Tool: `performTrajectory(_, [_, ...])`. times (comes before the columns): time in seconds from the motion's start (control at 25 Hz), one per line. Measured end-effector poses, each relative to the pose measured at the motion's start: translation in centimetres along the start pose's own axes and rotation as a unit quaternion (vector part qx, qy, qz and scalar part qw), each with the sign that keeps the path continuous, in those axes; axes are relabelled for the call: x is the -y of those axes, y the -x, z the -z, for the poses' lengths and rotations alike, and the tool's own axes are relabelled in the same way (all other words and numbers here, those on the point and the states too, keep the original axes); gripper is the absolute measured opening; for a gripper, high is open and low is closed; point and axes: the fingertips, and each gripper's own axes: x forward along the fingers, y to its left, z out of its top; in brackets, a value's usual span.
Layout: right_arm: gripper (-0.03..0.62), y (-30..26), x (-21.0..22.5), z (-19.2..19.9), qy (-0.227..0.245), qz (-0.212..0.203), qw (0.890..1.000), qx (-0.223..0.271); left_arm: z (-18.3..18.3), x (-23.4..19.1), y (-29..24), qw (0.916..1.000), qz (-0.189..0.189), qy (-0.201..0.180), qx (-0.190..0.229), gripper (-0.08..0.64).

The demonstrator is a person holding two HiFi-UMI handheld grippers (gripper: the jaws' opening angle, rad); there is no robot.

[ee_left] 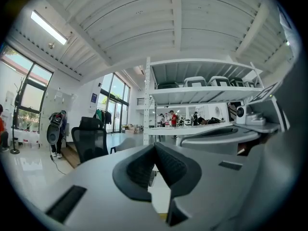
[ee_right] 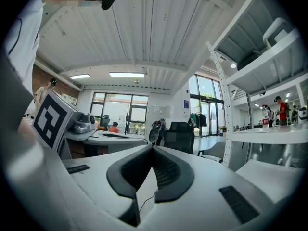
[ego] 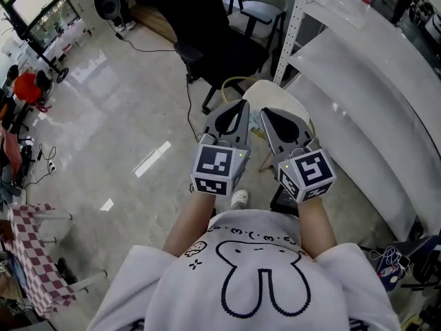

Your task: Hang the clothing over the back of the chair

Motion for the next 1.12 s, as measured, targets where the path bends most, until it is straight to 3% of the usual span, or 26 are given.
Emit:
performTrajectory(0.28, [-0.006, 0.5, -0.8, -1.8, 0.043, 0.0, 0.999, 0.021, -1.0, 1.0, 0.9, 0.9996, 0.016, -0.011, 0.022, 0.023])
performTrajectory(0.64, [-0.006, 1.3, -1.5, -2.3, 0.054, 0.014, 0.998, 0.025, -1.8, 1.8, 1.9, 0.9986, 0.034, 0.003, 0.04, 0.023])
performTrajectory(1.12, [-0.006, 2.1, -2.3, -2.9, 0.06, 0.02, 0.997, 0.035, -2.1, 3.5, 2.4, 0.9971, 0.058, -0.019, 0.046, 0.023])
